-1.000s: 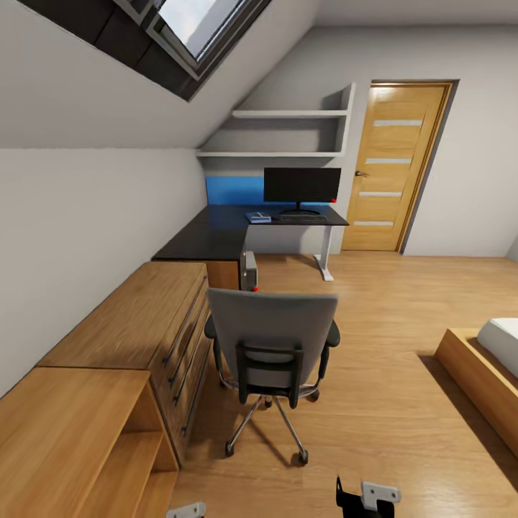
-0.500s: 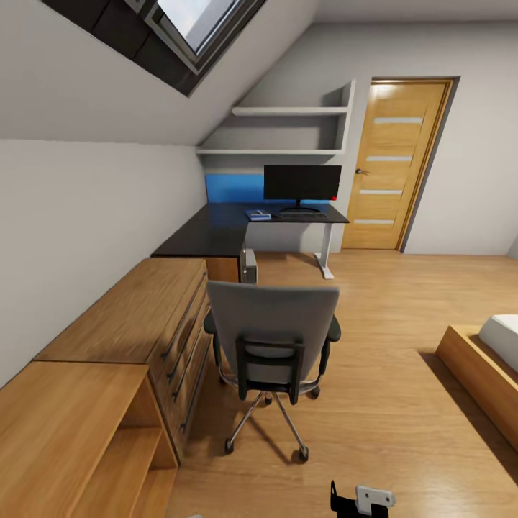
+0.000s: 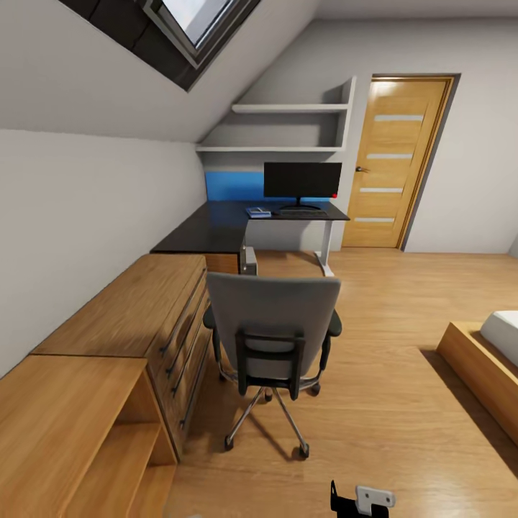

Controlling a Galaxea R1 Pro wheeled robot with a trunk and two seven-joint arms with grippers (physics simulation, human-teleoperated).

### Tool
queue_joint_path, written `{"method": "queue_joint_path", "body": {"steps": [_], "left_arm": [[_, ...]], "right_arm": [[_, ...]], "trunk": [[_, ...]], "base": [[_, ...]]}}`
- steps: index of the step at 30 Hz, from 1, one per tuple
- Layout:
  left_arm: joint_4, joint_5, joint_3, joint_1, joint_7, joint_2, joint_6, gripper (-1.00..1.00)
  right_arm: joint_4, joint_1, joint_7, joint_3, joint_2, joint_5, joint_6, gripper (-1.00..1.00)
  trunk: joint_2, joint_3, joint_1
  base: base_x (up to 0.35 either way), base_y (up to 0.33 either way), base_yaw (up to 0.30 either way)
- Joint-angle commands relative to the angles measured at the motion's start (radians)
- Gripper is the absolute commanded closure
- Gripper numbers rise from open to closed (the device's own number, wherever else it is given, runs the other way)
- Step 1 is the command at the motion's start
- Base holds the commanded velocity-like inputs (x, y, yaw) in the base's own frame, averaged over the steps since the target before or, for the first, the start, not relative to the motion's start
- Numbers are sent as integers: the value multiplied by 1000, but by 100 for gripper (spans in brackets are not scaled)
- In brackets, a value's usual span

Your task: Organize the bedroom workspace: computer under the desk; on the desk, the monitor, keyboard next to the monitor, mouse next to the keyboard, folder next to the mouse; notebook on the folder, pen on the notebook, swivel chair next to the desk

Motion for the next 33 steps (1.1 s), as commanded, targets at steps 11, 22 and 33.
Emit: {"method": "queue_joint_path", "body": {"steps": [11,22,33], "left_arm": [[17,10,-10,-1,2,1,1,-100],[21,11,-9,-1,-2,1,5,-100],[71,11,-12,-1,-2,-1,4,-100]], "right_arm": [[0,0,-6,9,-1,-5,-7,-100],[0,0,-6,9,-1,-4,-7,-100],[1,0,-5,9,-1,-4,-7,-100]], "trunk": [[-78,-35,42],[-155,-70,84],[-232,-104,127]], "base": [[0,0,0],[0,0,0],[0,0,0]]}}
